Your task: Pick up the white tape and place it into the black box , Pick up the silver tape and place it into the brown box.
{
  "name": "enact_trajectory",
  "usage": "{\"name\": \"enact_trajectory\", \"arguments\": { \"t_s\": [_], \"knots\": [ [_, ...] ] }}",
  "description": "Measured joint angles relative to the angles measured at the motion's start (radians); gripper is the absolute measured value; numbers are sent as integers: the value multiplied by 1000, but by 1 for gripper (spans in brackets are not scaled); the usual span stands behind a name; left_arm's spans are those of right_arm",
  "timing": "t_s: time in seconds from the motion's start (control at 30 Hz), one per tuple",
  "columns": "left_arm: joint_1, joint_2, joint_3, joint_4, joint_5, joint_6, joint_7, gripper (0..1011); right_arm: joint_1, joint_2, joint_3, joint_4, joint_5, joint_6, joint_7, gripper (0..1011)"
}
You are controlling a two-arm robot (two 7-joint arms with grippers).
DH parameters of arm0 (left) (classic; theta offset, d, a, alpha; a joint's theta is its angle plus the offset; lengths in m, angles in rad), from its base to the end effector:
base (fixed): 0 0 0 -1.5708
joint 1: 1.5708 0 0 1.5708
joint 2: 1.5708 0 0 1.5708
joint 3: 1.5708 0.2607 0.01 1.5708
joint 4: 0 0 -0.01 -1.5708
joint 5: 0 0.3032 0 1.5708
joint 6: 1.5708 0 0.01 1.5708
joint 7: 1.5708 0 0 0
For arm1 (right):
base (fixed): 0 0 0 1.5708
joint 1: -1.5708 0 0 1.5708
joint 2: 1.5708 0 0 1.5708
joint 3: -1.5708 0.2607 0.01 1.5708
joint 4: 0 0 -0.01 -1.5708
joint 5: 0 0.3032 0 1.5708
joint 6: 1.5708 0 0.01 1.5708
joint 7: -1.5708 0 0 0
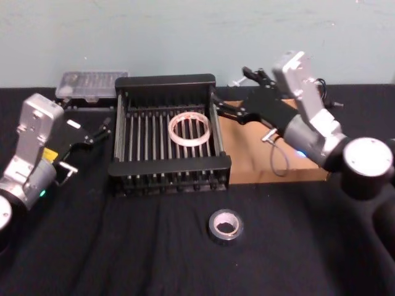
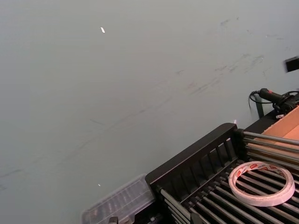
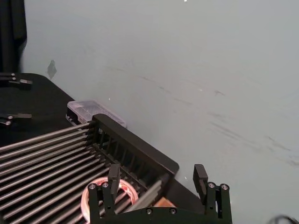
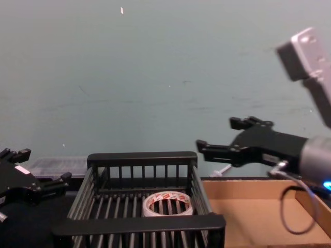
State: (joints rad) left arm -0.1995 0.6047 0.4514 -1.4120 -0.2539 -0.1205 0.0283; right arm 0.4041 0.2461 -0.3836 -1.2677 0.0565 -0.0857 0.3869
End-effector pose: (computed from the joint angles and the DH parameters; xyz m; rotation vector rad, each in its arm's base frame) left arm 0.3480 0.0675 -0.2776 0.3045 -0.2850 1.2480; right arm 0.4104 0.0227 -0.2376 -0.1758 -0.2780 -0.8859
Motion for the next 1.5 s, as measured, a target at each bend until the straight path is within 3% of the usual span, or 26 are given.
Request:
{"name": "enact_trajectory", "arguments": {
  "t_s": [0.03,0.07,0.23,0.47,0.8,1.1,1.5],
  "knots": [
    [0,0,0,0,0,0,0,1002,-13,8,5,-19,6,5,0,1002],
    [0,0,0,0,0,0,0,1001,-56,34,23,-78,23,20,-1,1002],
    [0,0,0,0,0,0,0,1001,-121,73,50,-157,46,46,-5,1002],
    [0,0,0,0,0,0,0,1001,-261,148,100,-300,85,98,-16,1002],
    [0,0,0,0,0,0,0,1002,-398,205,126,-410,147,187,-2,1002],
    [0,0,0,0,0,0,0,1001,-440,244,96,-456,197,297,32,1002],
    [0,0,0,0,0,0,0,1001,-416,277,22,-478,215,444,43,1002]
  ]
}}
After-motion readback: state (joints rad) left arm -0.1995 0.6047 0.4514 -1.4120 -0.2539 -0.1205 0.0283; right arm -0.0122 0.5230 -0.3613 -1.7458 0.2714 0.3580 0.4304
